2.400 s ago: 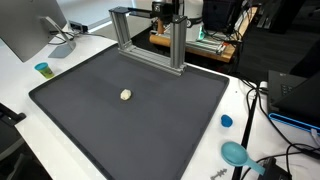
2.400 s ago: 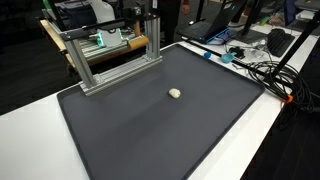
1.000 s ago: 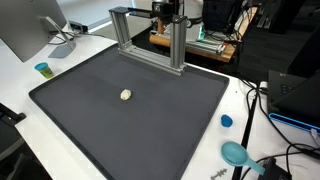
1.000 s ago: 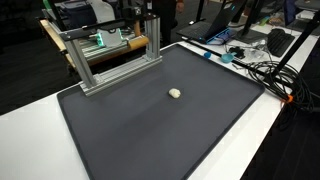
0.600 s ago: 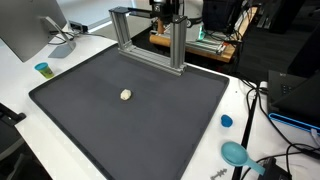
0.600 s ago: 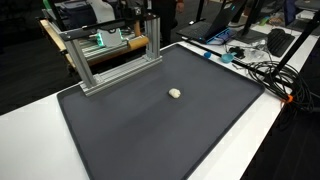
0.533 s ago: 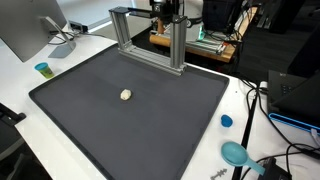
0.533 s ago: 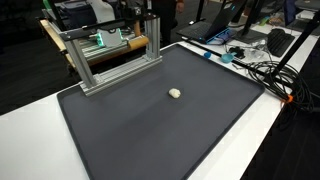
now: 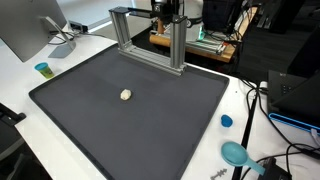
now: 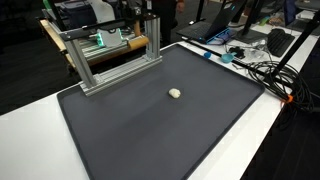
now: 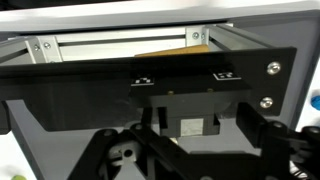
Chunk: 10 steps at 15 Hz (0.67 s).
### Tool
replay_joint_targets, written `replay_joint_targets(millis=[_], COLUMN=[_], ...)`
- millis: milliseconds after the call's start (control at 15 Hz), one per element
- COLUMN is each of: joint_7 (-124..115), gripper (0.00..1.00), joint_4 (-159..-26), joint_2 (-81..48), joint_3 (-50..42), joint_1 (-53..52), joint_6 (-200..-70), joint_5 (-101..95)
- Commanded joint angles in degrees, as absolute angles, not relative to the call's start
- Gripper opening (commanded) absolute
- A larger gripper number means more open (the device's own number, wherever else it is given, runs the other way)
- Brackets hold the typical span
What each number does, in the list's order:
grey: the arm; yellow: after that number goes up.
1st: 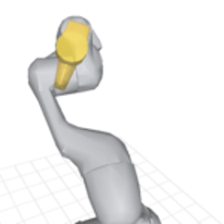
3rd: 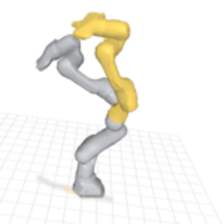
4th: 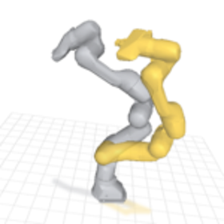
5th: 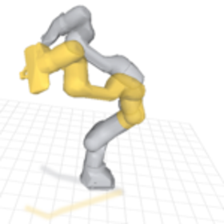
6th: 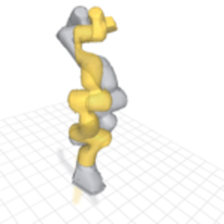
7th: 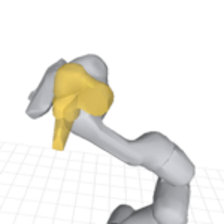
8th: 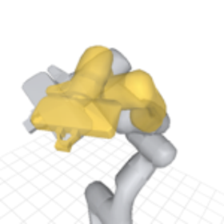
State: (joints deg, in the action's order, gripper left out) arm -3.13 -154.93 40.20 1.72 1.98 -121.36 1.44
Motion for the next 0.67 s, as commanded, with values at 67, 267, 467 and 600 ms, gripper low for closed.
replay_joint_targets(millis=[67, 267, 467, 600], joint_7=[-1.03, -0.72, -1.67, -2.51], gripper=[0.83, 0.83, 0.8, 0.76], joint_4=[-158.01, -158.73, -159.14, -157.05], joint_2=[43.69, 44.66, 45.12, 43.51], joint_3=[0.93, 1.37, 2.02, 2.67], joint_1=[1.08, 1.16, 1.28, 1.43], joint_6=[-122.58, -122.89, -123.71, -123.7], joint_5=[0.88, 0.26, -0.13, -0.45])
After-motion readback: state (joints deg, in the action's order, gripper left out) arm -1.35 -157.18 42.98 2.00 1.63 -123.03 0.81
